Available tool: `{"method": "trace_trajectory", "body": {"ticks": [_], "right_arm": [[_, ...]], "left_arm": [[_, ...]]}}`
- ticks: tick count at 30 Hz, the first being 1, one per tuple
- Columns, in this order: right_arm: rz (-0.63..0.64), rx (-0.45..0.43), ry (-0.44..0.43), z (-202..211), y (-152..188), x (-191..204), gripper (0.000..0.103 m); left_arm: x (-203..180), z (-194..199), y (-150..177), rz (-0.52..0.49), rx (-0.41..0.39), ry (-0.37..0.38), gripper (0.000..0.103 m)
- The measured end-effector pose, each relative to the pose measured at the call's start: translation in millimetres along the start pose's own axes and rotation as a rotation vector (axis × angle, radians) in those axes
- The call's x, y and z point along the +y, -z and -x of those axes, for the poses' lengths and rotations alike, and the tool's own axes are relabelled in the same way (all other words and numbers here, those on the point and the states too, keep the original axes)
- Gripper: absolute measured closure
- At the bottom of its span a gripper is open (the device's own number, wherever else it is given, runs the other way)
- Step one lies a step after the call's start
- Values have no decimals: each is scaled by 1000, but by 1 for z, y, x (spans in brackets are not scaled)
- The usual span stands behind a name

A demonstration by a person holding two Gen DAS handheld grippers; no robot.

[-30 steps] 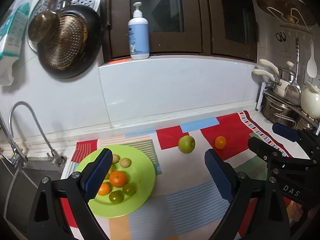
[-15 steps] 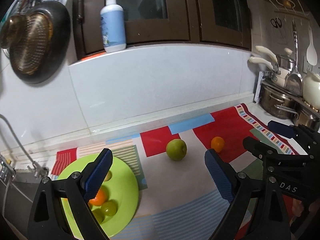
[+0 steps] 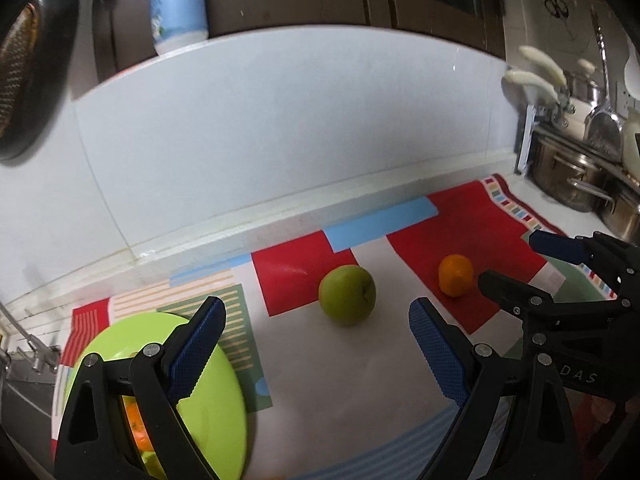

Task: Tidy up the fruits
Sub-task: 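Move both open grippers toward the green apple and the last orange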

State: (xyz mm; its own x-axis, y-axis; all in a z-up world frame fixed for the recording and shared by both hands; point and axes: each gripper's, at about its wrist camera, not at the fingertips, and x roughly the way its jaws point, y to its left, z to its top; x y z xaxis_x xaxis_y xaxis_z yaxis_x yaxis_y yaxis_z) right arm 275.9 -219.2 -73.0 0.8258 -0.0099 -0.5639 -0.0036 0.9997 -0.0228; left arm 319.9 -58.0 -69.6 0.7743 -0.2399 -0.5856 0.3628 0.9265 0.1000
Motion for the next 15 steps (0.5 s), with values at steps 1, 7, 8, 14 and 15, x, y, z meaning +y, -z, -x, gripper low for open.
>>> {"method": "trace_trajectory", "body": {"ticks": [1,7,8,14,15], "right_arm": [[4,8,-2,-5,0,-1,29],[13,56,-8,-33,2,-8,29],[10,63,-7,-38,2,-10,29],[-14,103,-39,-57,0,-19,36],[-9,108,-43,-59,0,-19,38]], "left_arm": [[0,-6,0,0,11,4,9],[-2,-40,0,12,67,30,9],[-2,-43,0,14,72,33,10],[-9,-69,-4,-19,110,41,21],[-10,-71,-5,-21,114,45,24]]}}
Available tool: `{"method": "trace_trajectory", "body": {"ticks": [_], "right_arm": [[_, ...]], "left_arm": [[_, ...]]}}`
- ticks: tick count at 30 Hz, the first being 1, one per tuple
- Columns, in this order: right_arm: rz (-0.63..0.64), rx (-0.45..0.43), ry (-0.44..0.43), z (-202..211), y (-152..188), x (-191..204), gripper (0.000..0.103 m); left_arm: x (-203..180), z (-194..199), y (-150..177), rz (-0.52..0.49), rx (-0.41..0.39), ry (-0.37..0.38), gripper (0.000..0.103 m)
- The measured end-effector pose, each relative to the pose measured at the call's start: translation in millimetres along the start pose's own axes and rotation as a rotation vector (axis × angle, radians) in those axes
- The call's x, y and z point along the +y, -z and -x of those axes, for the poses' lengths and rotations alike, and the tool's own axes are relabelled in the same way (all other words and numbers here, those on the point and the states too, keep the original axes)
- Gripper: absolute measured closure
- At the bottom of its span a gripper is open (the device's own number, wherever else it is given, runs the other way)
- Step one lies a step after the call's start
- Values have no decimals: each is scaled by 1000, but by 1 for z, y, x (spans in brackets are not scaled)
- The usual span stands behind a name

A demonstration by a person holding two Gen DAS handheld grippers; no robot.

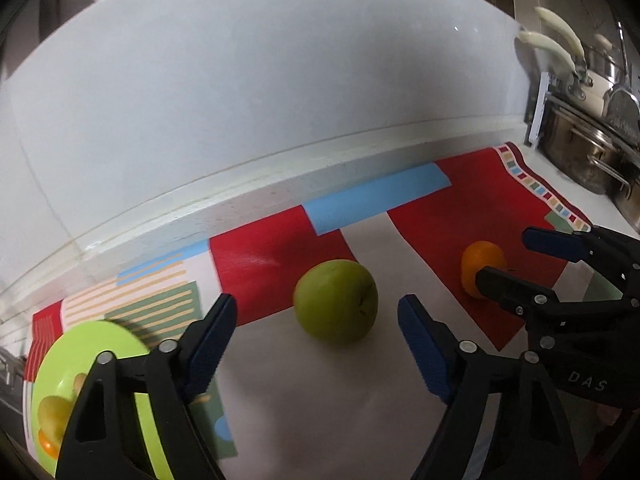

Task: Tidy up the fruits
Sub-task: 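Move both open grippers toward the green apple and the last orange, then grasp the green apple with the left gripper while the right gripper grasps the orange, then carry the green apple and the orange over the green plate with both grippers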

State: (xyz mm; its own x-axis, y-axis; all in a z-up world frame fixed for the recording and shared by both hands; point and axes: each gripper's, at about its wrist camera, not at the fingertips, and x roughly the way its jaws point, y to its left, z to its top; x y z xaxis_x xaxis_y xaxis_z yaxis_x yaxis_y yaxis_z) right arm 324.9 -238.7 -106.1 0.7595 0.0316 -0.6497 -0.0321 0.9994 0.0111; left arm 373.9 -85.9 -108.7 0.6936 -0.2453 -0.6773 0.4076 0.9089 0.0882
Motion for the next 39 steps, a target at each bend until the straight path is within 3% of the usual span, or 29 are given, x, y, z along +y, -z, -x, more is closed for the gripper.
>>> {"method": "trace_trajectory", "body": {"ticks": [4,10,12,22,39], "right_arm": [[4,26,-26,-9,-1,-1,47],[2,33,-62,-13,-2,1,56],[10,38,-72,-14,-3,4,61],[7,21,-62,-3,-4,11,62],[27,-48,-110,71,4,49,62]], "left_arm": [[-3,-9,-3,-10,13,7,31],[-3,-17,-4,0,46,34,54],[-2,-16,-4,4,47,34,54],[5,5,4,28,38,32,54],[15,95,29,75,-31,-1,54]]}}
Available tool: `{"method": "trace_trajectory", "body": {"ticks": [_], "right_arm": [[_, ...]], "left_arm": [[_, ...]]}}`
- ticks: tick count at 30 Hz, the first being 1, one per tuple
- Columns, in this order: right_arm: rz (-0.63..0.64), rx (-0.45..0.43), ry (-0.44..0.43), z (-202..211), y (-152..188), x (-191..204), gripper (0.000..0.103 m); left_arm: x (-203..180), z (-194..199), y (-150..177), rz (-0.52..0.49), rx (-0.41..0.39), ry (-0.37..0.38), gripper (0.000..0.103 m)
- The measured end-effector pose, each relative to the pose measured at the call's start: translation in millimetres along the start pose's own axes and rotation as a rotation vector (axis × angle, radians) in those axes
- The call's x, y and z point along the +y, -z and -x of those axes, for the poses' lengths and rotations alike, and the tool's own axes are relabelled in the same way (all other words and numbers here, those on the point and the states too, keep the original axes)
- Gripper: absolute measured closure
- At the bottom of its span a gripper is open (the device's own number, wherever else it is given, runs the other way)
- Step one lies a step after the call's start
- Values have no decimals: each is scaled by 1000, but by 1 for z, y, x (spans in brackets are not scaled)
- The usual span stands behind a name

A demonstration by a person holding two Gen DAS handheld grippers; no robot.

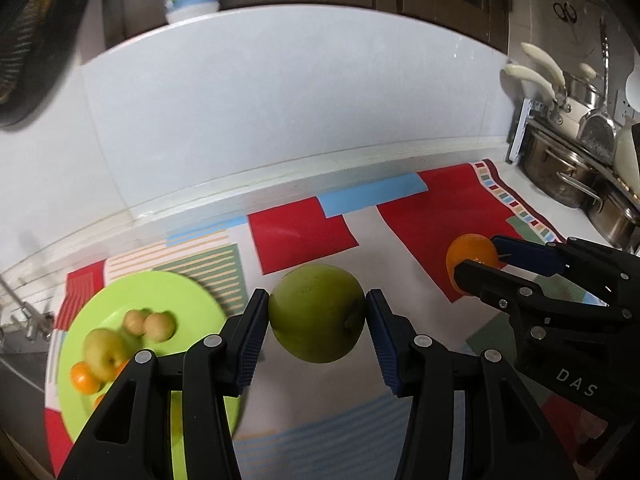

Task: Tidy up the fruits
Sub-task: 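Carry the green apple and the orange over the green plate with both grippers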

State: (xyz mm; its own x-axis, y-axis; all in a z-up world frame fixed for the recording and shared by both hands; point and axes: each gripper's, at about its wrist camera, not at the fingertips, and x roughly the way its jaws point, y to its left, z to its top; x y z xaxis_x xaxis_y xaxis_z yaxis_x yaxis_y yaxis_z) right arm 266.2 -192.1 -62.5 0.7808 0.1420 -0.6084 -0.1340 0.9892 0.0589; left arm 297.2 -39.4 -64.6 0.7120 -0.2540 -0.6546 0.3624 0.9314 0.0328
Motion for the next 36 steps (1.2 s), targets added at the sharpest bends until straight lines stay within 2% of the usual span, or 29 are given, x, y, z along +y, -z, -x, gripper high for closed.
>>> {"method": "trace_trajectory", "body": {"ticks": [17,36], "right_arm": [[90,-64,-85,59,7,77,62],[122,-125,-142,80,7,154,62]], "left_arm": [[45,91,40,98,-58,-97,54],[102,154,62,116,-123,-167,54]]}}
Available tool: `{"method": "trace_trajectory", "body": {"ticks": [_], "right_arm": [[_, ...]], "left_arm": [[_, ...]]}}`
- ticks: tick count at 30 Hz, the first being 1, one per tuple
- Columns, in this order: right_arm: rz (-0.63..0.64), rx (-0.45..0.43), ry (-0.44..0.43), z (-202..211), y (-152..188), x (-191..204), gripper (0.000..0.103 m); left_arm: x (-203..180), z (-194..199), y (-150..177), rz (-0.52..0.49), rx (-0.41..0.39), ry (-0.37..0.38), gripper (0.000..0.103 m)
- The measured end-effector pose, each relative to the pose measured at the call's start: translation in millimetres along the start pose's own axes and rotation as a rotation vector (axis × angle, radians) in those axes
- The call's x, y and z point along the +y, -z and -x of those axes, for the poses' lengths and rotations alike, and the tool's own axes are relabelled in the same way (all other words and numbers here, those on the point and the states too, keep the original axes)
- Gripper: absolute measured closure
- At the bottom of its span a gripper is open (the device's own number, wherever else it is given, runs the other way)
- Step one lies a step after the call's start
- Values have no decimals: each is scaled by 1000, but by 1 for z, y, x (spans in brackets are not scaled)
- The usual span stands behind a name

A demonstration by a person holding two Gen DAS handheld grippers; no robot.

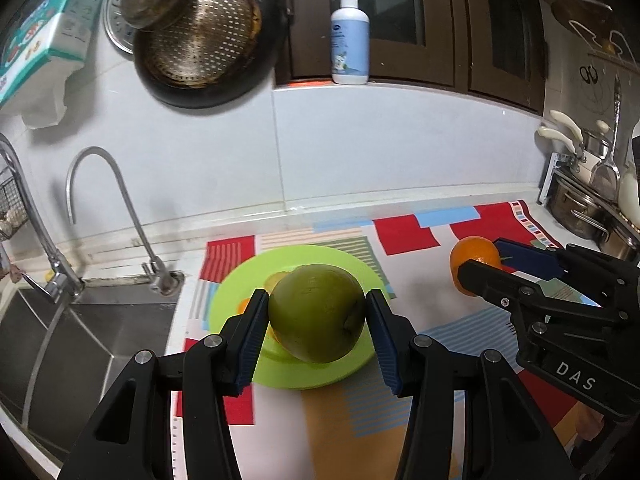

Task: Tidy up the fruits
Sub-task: 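Carry the green apple and the orange over the green plate with both grippers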

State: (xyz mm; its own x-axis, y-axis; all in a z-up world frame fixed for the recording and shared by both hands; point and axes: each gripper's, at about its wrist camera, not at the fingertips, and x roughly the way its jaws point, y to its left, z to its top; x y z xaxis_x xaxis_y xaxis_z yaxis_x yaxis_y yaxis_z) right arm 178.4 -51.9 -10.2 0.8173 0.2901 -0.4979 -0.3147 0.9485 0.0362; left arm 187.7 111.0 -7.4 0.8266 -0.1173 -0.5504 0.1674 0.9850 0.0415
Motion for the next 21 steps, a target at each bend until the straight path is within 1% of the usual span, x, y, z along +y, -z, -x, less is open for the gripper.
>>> {"method": "trace_trajectory", "body": {"ticks": [6,12,17,21], "right_arm": [[-3,-3,-1,-10,-2,16,62],[8,13,0,-27,-5,28,62],[12,44,1,-49,-7,31,62],[12,75,-5,-71,-7,30,62]], "left_arm": [[19,0,2,-6,-4,-12,54],[38,-10,5,-1,11,-15,54],[50,-26,8,13,31,-23,54],[58,-47,12,22,65,-27,54]]}}
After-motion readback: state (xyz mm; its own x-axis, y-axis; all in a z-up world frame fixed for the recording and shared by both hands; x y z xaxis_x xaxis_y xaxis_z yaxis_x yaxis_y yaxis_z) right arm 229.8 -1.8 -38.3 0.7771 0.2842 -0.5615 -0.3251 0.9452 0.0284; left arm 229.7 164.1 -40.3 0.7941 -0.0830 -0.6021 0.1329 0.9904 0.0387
